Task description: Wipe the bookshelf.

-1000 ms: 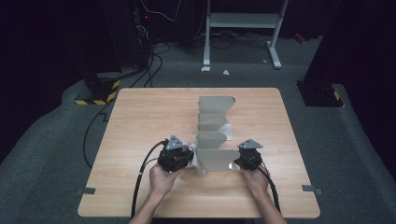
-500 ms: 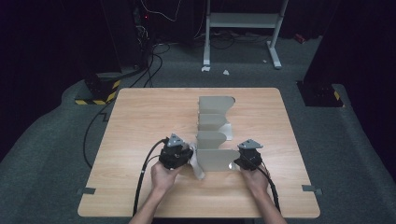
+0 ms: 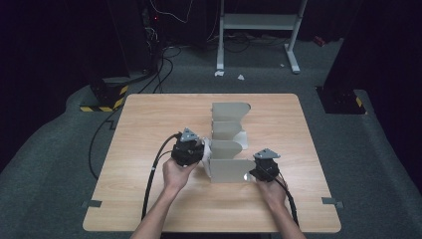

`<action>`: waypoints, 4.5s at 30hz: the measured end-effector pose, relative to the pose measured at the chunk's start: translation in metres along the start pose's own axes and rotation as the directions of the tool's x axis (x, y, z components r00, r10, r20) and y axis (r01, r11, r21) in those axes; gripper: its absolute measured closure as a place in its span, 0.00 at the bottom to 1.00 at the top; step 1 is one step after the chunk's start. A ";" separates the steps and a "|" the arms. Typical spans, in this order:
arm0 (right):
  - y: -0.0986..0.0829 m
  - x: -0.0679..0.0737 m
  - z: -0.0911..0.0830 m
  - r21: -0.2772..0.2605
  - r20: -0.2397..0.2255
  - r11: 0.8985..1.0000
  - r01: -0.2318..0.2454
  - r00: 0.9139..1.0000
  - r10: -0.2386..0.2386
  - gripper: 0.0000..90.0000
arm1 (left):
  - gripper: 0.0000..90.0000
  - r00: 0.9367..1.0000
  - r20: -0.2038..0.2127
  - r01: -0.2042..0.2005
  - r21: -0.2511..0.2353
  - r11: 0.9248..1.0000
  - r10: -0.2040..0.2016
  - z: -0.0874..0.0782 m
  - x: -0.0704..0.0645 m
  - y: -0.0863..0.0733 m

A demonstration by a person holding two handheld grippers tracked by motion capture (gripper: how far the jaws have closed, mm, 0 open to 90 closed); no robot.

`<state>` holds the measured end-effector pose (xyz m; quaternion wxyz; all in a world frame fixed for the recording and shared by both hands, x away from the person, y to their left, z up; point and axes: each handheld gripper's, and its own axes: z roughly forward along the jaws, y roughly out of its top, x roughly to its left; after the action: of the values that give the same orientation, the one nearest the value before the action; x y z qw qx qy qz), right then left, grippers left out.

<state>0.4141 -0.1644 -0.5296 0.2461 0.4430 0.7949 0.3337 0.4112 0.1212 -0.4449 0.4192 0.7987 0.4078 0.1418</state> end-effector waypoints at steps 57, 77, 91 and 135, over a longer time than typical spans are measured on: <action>0.000 0.000 0.000 0.001 -0.005 1.000 -0.004 1.000 0.004 0.70 | 0.90 0.999 -0.021 0.047 0.118 0.992 -0.045 0.050 0.027 -0.007; 0.000 0.000 0.000 0.001 -0.005 1.000 -0.001 1.000 0.001 0.70 | 0.90 1.000 -0.007 0.007 -0.078 0.997 -0.008 0.000 0.029 0.042; 0.000 -0.001 0.000 0.002 -0.010 1.000 -0.006 1.000 0.006 0.70 | 0.90 0.999 -0.010 0.042 0.099 0.994 -0.041 0.048 0.042 0.011; 0.000 -0.002 0.000 0.003 -0.013 1.000 -0.012 1.000 0.012 0.69 | 0.90 0.999 -0.025 0.024 0.091 0.996 -0.022 0.059 0.048 0.039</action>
<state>0.4151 -0.1661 -0.5294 0.2386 0.4459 0.7943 0.3368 0.4958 0.1132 -0.4557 0.3789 0.8105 0.4280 0.1278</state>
